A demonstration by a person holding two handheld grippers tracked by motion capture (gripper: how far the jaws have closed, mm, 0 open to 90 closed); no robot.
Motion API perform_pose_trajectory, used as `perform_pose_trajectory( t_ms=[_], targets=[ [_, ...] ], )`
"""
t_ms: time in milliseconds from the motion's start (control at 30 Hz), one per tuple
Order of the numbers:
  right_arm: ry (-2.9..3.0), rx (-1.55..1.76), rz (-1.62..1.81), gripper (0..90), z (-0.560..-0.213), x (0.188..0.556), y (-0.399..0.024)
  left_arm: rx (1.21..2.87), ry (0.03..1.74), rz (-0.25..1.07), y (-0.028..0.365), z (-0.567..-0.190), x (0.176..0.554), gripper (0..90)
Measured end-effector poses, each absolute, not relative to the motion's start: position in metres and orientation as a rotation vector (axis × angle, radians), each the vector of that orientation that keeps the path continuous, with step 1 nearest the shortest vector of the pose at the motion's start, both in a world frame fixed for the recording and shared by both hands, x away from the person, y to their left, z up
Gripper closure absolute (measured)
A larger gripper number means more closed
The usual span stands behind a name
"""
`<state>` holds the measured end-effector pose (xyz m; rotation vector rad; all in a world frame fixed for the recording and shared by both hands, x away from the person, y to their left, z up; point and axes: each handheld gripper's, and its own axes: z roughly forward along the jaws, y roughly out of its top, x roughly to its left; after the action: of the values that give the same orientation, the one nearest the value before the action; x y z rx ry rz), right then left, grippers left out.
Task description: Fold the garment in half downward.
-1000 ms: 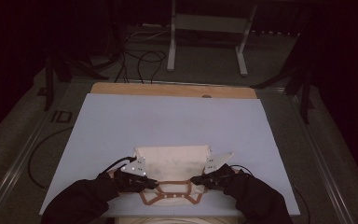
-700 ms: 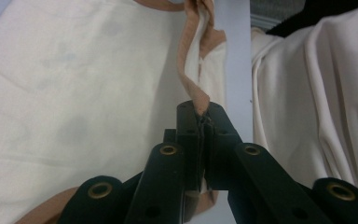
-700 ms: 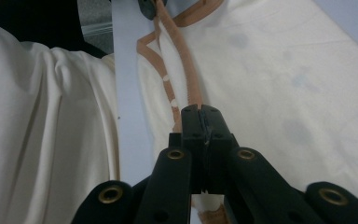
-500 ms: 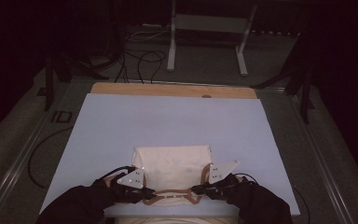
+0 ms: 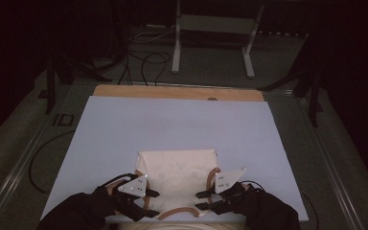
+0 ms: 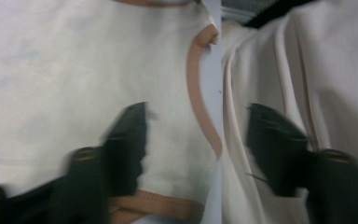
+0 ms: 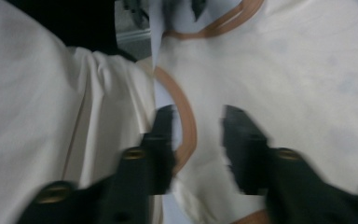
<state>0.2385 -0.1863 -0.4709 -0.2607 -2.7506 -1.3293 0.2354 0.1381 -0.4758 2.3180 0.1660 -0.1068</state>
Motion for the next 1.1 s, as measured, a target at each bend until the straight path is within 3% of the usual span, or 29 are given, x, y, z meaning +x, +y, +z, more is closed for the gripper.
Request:
perform_pose_trajectory(
  t_ms=[33,100,200,233,433,567,1100],
  targets=[
    [-2.738,-0.269,-1.346,56.5,-0.47,0.239,-0.186,2.301,0.165,-0.103,0.14,-0.474,0.237,32.9],
    [-2.734,-0.297,-1.409,41.3,-0.467,0.242,-0.188,2.285,0.177,-0.073,0.142,-0.471,0.238,13.9],
    [-2.696,-0.345,-1.432,34.0,-0.464,0.244,-0.19,2.283,0.2,-0.051,0.142,-0.47,0.24,1.4],
    [-2.69,-0.353,-1.443,24.7,-0.462,0.246,-0.192,2.282,0.212,-0.036,0.143,-0.469,0.242,0.2],
    [-2.693,-0.41,-1.51,13.7,-0.458,0.253,-0.195,2.271,0.224,-0.019,0.144,-0.467,0.246,0.0],
    [-2.714,-0.434,-1.541,9.4,-0.456,0.257,-0.197,2.258,0.224,-0.008,0.145,-0.463,0.25,0.0],
    [-2.741,-0.453,-1.588,9.5,-0.446,0.271,-0.205,2.221,0.216,0.05,0.148,-0.446,0.265,0.0]
  ],
)
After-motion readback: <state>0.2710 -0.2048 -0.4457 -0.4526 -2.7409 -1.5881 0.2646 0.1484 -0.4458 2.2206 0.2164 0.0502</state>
